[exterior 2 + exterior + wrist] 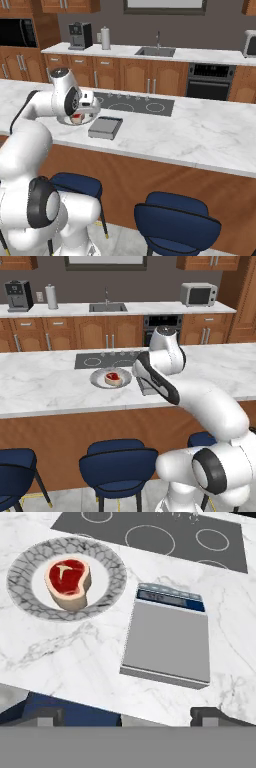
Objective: Take the steak from the fridge and place it on the digital scale on the counter by the fridge. Wait a few seconds for a reading, then move it to the plate on the dining counter.
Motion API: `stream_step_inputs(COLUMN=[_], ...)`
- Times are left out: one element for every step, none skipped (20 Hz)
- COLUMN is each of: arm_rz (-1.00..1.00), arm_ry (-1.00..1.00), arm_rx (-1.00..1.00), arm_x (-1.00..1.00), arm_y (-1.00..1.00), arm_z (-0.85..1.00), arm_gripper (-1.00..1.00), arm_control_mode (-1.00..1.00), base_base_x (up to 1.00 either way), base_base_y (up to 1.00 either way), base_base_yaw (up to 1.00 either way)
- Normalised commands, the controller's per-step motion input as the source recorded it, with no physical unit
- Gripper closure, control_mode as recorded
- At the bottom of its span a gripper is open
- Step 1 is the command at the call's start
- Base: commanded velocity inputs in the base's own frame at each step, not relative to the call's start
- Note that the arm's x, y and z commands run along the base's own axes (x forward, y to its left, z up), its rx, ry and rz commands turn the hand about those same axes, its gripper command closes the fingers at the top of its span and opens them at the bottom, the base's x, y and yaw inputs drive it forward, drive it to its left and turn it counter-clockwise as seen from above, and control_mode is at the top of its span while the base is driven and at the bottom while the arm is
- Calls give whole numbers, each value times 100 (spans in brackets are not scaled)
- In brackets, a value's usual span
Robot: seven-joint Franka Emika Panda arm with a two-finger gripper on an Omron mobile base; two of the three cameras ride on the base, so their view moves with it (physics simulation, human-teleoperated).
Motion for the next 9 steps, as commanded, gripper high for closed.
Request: stream_step_inputs(arm_rz=[-7, -7, -7, -7, -7, -6, -6, -5, -5], arm_ry=[-2, -2, -2, -2, -2, 0, 0, 0, 0], arm_rx=[1, 1, 1, 1, 1, 1, 3, 3, 3], arm_x=[-45, -43, -44, -44, -45, -45, -48, -55, -61], arm_y=[-47, -48, -46, -46, -44, -40, -36, -31, -29], arm_z=[31, 31, 31, 31, 32, 31, 30, 28, 26], arm_gripper=[-100, -100, -100, -100, -100, -100, -100, -100, -100], arm_control_mode=[-100, -100, -100, -100, -100, -100, -100, -100, -100], base_base_x=[0, 0, 0, 0, 0, 0, 0, 0, 0], base_base_y=[0, 0, 0, 0, 0, 0, 0, 0, 0], base_base_yaw=[0, 0, 0, 0, 0, 0, 0, 0, 0])
